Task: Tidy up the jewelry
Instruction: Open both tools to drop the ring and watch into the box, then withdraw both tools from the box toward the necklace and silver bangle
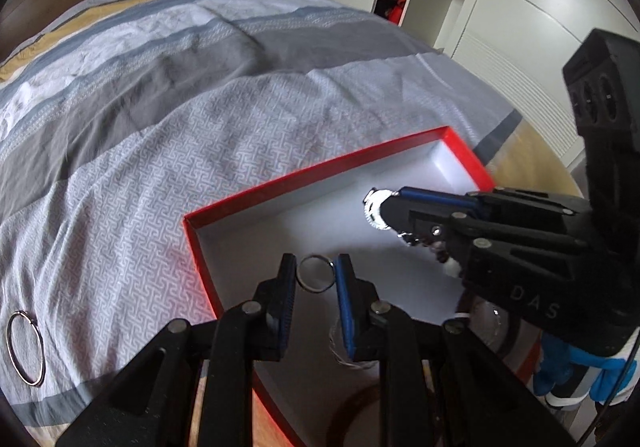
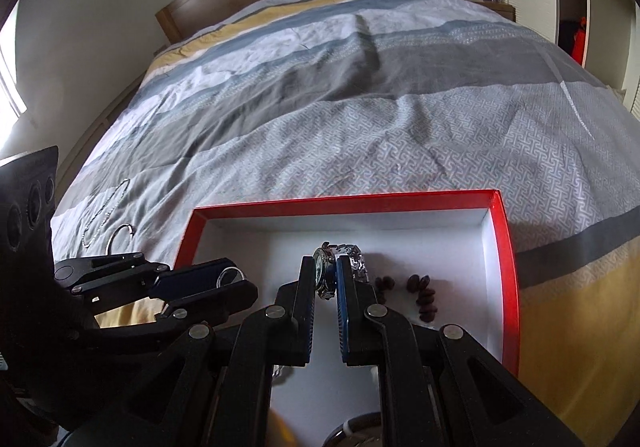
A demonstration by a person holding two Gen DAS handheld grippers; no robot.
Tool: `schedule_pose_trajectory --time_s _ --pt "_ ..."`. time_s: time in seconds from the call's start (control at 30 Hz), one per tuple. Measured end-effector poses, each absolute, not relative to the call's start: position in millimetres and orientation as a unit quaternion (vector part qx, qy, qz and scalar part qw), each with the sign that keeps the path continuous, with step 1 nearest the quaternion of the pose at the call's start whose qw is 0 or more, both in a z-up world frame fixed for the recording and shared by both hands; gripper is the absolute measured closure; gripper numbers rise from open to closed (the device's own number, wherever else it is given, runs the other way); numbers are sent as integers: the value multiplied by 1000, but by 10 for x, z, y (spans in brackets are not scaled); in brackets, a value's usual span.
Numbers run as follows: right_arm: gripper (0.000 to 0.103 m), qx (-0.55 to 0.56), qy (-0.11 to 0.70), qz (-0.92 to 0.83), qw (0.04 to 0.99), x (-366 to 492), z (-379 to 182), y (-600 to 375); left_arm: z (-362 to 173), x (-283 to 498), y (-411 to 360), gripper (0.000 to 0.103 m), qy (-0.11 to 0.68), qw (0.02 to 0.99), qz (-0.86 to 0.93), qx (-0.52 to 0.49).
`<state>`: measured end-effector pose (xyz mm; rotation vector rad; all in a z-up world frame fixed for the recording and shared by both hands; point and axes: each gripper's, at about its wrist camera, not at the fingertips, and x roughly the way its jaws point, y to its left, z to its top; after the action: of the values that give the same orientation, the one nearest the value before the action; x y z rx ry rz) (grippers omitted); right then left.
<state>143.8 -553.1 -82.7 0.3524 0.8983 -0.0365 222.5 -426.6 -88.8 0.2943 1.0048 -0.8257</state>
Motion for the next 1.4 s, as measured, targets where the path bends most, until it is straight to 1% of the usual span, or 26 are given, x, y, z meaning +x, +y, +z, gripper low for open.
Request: schedule_pose_trajectory --time_s 0.37,0.53,0.57,0.6,0.67,0.7,0.8,0.93,1.0,1.07,1.17,1.2,1.27,1.4 --pt "93 168 461 -30 871 1534 -970 -5557 -1030 2139 -4385 84 448 795 -358 200" --pt "93 180 463 -41 867 1503 -968 -5634 -1036 2157 -4405 84 446 797 -355 200" --pt "93 182 463 -43 866 1499 -962 -5652 -1035 2152 -4410 83 446 797 -354 202" --pt "92 185 462 -45 866 1485 -953 -5670 -1032 2157 -4414 81 447 796 -354 203" --pt "85 188 464 -50 864 1442 -941 -5714 -1029 2155 -4430 75 452 791 -360 201" --pt "84 188 464 -53 864 1421 -936 -5728 -1030 2141 -4445 71 453 789 -361 204" --pt "83 194 460 -61 864 1323 -888 -5787 -1014 2081 -4492 66 450 787 -363 214" --pt "81 186 443 -70 874 1095 -669 -5798 -904 2008 -4438 65 447 793 -361 203" --pt "78 176 435 -77 880 957 -533 -5789 -786 1943 -4369 65 440 798 -362 196" --pt "71 176 424 -84 885 775 -388 -5773 -625 1853 -4264 65 431 808 -357 185" --pt "67 174 414 -98 888 535 -228 -5722 -410 1705 -4082 59 423 820 -348 168" --pt "66 173 411 -101 889 431 -165 -5679 -335 1627 -4013 59 418 824 -345 165" --pt "58 171 405 -101 892 262 -73 -5588 -185 1458 -3880 59 404 836 -332 168" --pt "52 164 391 -100 900 -103 125 -5306 101 1099 -3589 58 383 854 -309 166"
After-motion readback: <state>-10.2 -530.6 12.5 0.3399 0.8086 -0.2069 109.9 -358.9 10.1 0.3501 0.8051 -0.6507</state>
